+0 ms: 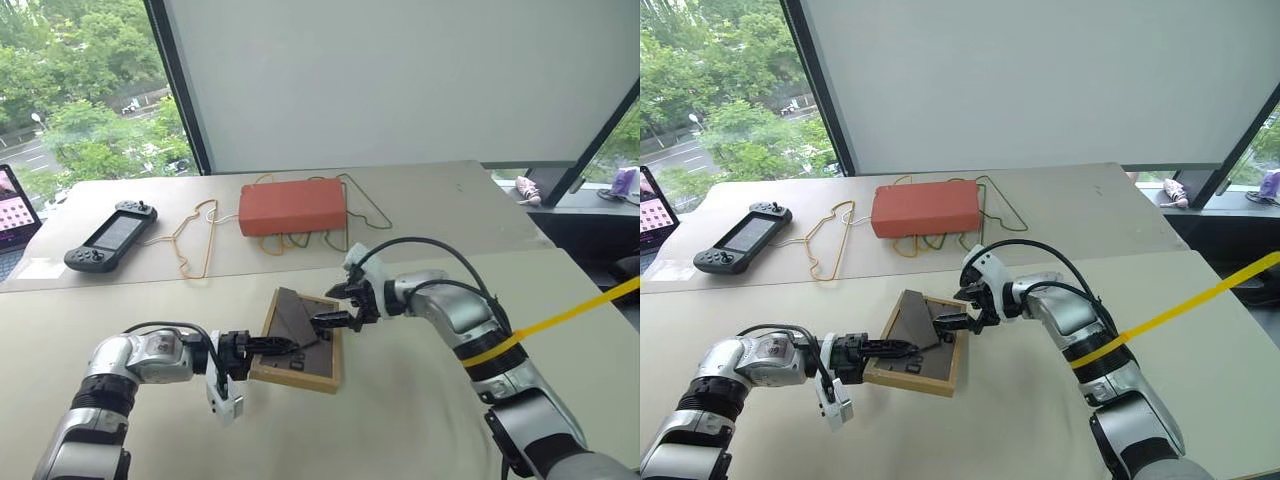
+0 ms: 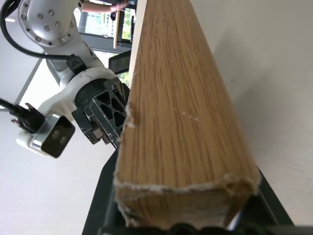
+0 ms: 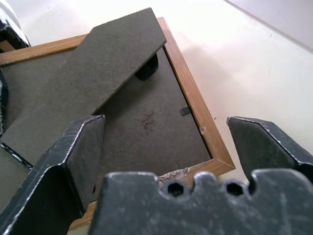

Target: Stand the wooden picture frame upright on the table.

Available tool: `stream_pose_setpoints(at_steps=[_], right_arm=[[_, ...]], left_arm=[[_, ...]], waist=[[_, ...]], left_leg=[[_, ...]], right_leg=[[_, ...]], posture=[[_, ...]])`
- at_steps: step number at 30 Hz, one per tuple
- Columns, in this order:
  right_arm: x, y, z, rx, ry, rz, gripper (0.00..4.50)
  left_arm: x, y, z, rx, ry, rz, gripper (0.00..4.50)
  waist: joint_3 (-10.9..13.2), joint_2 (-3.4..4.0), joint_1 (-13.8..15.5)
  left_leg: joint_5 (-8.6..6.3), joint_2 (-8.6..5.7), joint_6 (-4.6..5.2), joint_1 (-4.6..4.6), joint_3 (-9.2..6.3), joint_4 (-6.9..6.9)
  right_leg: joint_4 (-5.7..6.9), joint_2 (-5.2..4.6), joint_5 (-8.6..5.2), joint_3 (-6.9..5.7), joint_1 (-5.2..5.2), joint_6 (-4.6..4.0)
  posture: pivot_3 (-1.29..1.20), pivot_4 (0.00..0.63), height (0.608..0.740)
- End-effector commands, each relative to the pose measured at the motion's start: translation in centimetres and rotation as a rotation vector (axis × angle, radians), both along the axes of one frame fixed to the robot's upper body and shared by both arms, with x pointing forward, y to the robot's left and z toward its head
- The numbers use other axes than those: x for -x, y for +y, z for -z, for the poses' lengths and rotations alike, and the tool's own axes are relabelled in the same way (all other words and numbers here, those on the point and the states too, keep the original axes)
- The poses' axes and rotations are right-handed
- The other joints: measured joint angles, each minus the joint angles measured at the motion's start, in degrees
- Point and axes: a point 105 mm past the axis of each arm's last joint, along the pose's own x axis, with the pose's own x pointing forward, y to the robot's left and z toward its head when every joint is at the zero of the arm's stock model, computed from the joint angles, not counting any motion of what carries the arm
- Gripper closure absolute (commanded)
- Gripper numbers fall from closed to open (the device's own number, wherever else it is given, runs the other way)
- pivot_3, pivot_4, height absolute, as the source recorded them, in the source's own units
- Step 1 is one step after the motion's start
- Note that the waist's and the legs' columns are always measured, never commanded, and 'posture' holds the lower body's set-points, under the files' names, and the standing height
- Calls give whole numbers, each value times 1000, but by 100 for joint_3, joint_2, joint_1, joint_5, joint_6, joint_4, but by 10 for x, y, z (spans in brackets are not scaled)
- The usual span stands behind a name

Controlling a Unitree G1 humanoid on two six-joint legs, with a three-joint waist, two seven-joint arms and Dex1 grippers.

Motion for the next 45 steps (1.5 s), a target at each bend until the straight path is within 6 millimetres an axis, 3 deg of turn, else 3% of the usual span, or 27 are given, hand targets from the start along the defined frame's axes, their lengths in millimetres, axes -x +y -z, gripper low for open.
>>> stream_pose_setpoints(at_steps=[1, 8, 12, 27, 33, 36, 39, 45], right_arm=[[14, 10, -17, -86, 95, -86, 45], [11, 16, -22, -104, 11, -101, 45], [27, 29, -39, -201, 22, -191, 45], [62, 28, -63, -329, -12, -345, 45], [52, 24, -62, -309, -41, -293, 45], [34, 8, -55, -262, -87, -213, 45], [13, -25, -52, -230, -128, -113, 45], [5, -69, -54, -137, -230, -35, 45]], left_arm=[[0, -4, -27, 80, -100, 47, 3412], [-3, -4, -28, 90, -108, 37, 3412], [-7, -5, -30, 98, -116, 26, 3412], [-13, -2, -28, 90, -112, -7, 3412], [-13, -2, -28, 91, -112, -6, 3412], [-12, -2, -29, 93, -117, -4, 3412], [-12, 0, -31, 95, -126, -8, 3412], [-13, 2, -33, 95, -139, -20, 3412]], waist=[[0, 0, 13], [0, 0, 10], [0, 0, 15], [0, 0, 15], [0, 0, 12], [0, 0, 17], [0, 0, 14], [0, 0, 29]], left_leg=[[0, -1, 0, 0, -1, 0], [-2, -2, 3, 0, -1, -1], [-1, -2, 2, 0, -1, -1], [-1, -5, 3, -2, -2, 0], [-1, -5, 3, -1, -2, 1], [-1, -6, 4, -1, -2, 2], [-1, -9, 4, -1, -2, 3], [0, -12, 6, -2, -1, 3]], right_leg=[[1, -1, 0, 0, 1, 0], [4, -2, 0, -2, 2, 0], [8, -2, 0, -2, 1, 1], [12, -5, 2, -5, 1, 3], [15, -4, 2, -5, 1, 3], [16, -5, 2, -5, 1, 3], [15, -5, 2, -5, 2, 3], [10, -10, 2, -6, 3, 4]], posture=[[0, 150, 740], [0, 150, 740], [0, 150, 740], [0, 150, 740], [0, 150, 740], [0, 150, 740], [0, 150, 740], [0, 150, 740]])
